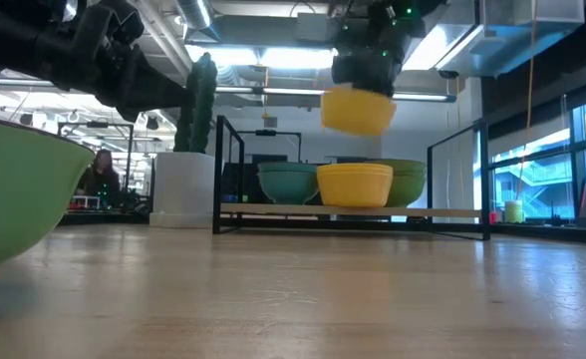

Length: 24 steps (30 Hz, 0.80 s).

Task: Pick & Place Mini bowls
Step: Stack the yellow bowl on top of the yellow bowl on the shelf

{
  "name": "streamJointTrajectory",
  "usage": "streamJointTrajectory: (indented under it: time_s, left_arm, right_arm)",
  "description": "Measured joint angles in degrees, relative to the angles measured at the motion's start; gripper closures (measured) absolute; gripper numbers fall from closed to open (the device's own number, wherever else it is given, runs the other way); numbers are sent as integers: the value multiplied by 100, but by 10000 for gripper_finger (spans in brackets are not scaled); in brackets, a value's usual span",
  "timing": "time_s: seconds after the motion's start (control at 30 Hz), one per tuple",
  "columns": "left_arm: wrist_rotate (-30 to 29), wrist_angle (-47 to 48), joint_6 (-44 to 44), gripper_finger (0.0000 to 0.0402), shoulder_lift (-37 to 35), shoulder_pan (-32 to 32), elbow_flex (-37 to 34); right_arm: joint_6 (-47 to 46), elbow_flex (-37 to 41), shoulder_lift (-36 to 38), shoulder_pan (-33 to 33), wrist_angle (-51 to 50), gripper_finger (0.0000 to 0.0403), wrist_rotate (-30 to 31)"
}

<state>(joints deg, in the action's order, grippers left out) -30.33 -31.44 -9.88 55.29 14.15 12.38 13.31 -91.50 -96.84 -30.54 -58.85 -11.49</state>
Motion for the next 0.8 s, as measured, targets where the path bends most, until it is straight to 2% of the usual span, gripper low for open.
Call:
streamJointTrajectory:
  time_s: [0.07, 0.6, 0.8]
  left_arm:
    - [-2, 0, 4, 398, 0, 0, 0]
    - [-3, 13, 209, 398, 0, 0, 0]
    - [-4, 11, 209, 398, 0, 0, 0]
  right_arm:
    - [-85, 125, -29, 22, 128, 395, 270]
    - [-171, 165, -563, -15, 242, 395, 309]
    - [-169, 165, -707, -13, 223, 395, 514]
